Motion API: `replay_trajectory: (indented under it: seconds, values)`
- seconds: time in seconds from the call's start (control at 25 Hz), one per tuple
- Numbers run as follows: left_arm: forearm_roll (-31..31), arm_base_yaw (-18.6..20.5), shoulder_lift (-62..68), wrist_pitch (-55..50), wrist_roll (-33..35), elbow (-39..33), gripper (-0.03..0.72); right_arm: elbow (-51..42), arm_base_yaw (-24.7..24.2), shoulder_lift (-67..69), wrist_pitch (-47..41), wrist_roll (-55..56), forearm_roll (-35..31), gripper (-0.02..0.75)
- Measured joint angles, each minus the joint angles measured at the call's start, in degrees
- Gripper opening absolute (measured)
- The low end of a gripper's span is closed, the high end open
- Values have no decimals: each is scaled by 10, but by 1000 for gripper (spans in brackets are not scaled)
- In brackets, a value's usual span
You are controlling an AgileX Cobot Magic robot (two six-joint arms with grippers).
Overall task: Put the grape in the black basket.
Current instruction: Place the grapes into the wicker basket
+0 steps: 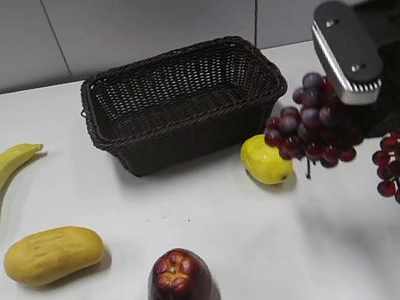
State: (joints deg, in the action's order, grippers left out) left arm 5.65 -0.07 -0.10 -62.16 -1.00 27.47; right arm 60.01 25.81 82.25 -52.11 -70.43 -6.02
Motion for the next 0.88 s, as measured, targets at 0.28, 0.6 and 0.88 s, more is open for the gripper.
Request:
replay_trajectory:
  seconds: [0.28, 0.6, 0.88]
  values:
    - [0, 0, 0, 0, 0, 0, 217, 135, 0, 21, 37, -1, 8, 260]
    - [0, 0, 0, 0, 0, 0, 217, 251, 0, 136, 219, -3, 10, 260]
    - [0, 0, 0, 0, 0, 0, 217, 301, 0, 266, 331, -4, 12, 258]
